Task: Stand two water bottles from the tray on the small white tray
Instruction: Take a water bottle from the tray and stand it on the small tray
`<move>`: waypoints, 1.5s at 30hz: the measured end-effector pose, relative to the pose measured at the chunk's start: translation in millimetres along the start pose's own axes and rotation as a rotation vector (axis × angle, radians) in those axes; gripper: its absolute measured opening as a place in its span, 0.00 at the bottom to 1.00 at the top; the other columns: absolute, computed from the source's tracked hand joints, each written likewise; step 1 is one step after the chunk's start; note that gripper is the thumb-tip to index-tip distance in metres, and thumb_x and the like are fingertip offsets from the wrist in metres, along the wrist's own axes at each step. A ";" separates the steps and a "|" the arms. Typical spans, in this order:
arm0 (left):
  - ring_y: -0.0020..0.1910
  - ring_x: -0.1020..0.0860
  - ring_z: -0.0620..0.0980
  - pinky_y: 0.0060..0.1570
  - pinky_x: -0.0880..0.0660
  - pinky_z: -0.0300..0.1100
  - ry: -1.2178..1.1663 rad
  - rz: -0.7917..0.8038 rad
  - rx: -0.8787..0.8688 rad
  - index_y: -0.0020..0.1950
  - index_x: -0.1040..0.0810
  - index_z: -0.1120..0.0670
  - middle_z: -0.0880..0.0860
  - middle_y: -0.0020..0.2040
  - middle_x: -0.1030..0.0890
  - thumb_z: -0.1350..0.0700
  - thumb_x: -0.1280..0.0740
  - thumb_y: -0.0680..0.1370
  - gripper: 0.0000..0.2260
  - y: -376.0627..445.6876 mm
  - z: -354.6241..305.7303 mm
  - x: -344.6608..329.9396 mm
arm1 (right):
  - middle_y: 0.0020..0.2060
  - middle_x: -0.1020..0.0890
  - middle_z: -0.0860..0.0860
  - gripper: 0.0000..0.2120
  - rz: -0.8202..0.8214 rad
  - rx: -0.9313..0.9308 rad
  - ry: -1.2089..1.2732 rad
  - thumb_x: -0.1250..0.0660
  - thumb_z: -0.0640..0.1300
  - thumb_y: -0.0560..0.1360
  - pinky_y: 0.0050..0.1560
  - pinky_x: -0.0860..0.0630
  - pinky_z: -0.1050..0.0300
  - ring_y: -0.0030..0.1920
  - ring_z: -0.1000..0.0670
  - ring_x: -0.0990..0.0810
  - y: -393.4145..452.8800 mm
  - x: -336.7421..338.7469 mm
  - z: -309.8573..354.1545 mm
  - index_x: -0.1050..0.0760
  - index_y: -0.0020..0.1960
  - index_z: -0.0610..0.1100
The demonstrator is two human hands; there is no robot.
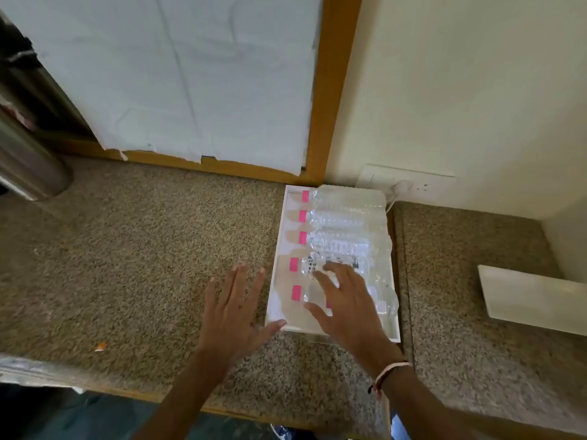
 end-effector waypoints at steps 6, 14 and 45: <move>0.79 0.36 0.63 0.73 0.38 0.73 0.015 0.146 -0.047 0.79 0.33 0.54 0.63 0.80 0.36 0.19 0.42 0.68 0.51 -10.2 9.8 -34.2 | 0.44 0.15 0.50 0.12 0.165 0.096 -0.245 0.25 0.44 0.66 0.53 0.26 0.47 0.55 0.44 0.22 20.4 -16.7 34.1 0.21 0.48 0.48; 0.82 0.41 0.62 0.75 0.45 0.73 0.006 0.160 -0.039 0.82 0.40 0.51 0.62 0.82 0.41 0.18 0.45 0.68 0.52 -8.9 10.6 -41.1 | 0.41 0.17 0.52 0.13 -0.135 -0.120 0.167 0.22 0.46 0.66 0.45 0.26 0.53 0.43 0.54 0.26 18.8 68.2 34.0 0.20 0.48 0.51; 0.83 0.45 0.60 0.77 0.42 0.69 -0.106 -0.221 -0.200 0.82 0.41 0.51 0.59 0.83 0.43 0.21 0.42 0.70 0.49 56.4 -242.0 -10.2 | 0.50 0.14 0.49 0.15 -0.533 -0.315 0.783 0.24 0.37 0.70 0.61 0.22 0.58 0.54 0.52 0.17 -78.8 228.6 -219.4 0.19 0.55 0.43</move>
Point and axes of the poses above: each hand's wrist, its own y-axis towards the middle knuckle, its own x-axis out of the back of the hand, z = x × y, the point moved 1 cm from there along y, towards the middle knuckle
